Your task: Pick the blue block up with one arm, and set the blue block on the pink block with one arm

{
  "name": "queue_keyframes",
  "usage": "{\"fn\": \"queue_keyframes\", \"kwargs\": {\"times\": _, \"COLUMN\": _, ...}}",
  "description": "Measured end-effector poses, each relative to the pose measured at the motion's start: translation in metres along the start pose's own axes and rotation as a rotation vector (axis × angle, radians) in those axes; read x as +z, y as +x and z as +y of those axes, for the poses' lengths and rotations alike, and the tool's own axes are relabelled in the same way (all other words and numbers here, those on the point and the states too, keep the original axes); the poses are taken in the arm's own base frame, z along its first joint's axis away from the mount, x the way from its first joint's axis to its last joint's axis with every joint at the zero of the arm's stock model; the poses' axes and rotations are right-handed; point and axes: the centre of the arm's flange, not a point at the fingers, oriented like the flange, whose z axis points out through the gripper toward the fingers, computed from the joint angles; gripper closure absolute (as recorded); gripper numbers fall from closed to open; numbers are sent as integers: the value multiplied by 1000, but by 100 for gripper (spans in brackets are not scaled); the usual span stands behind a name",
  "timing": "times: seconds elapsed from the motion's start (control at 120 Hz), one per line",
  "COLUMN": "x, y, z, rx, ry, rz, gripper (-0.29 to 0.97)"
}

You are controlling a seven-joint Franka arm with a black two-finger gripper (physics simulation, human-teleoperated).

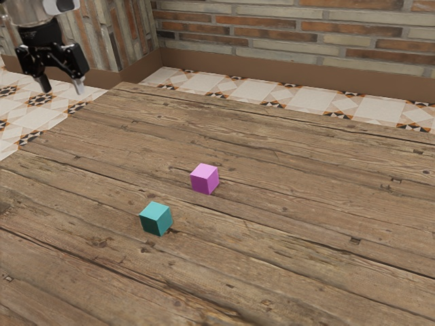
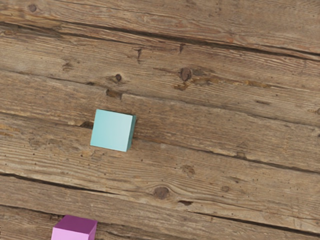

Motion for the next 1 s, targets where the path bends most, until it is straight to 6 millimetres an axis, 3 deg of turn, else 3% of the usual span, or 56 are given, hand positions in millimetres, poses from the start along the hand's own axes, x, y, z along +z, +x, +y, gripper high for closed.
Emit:
{"fn": "queue_keyframes", "kwargs": {"times": 0.075, "x": 8, "y": 2, "z": -1, "rx": 4, "ry": 0, "rz": -9, "gripper": 3}}
{"fn": "queue_keyframes", "kwargs": {"times": 0.175, "x": 53, "y": 16, "z": -3, "rx": 6, "ry": 0, "rz": -59, "gripper": 3}}
{"fn": "queue_keyframes", "kwargs": {"times": 0.475, "x": 157, "y": 63, "z": 14, "rx": 42, "ry": 27, "rz": -140, "gripper": 3}}
{"fn": "queue_keyframes", "kwargs": {"times": 0.575, "x": 189, "y": 64, "z": 30, "rx": 74, "ry": 33, "rz": -167, "gripper": 4}}
{"fn": "queue_keyframes", "kwargs": {"times": 0.658, "x": 223, "y": 55, "z": 32, "rx": 83, "ry": 35, "rz": -213, "gripper": 4}}
{"fn": "queue_keyframes", "kwargs": {"times": 0.75, "x": 247, "y": 53, "z": 36, "rx": 94, "ry": 37, "rz": -237, "gripper": 4}}
{"fn": "queue_keyframes", "kwargs": {"times": 0.908, "x": 293, "y": 48, "z": 69, "rx": 144, "ry": 18, "rz": -237, "gripper": 4}}
{"fn": "queue_keyframes", "kwargs": {"times": 1.0, "x": 313, "y": 47, "z": 77, "rx": 154, "ry": 9, "rz": -210, "gripper": 5}}
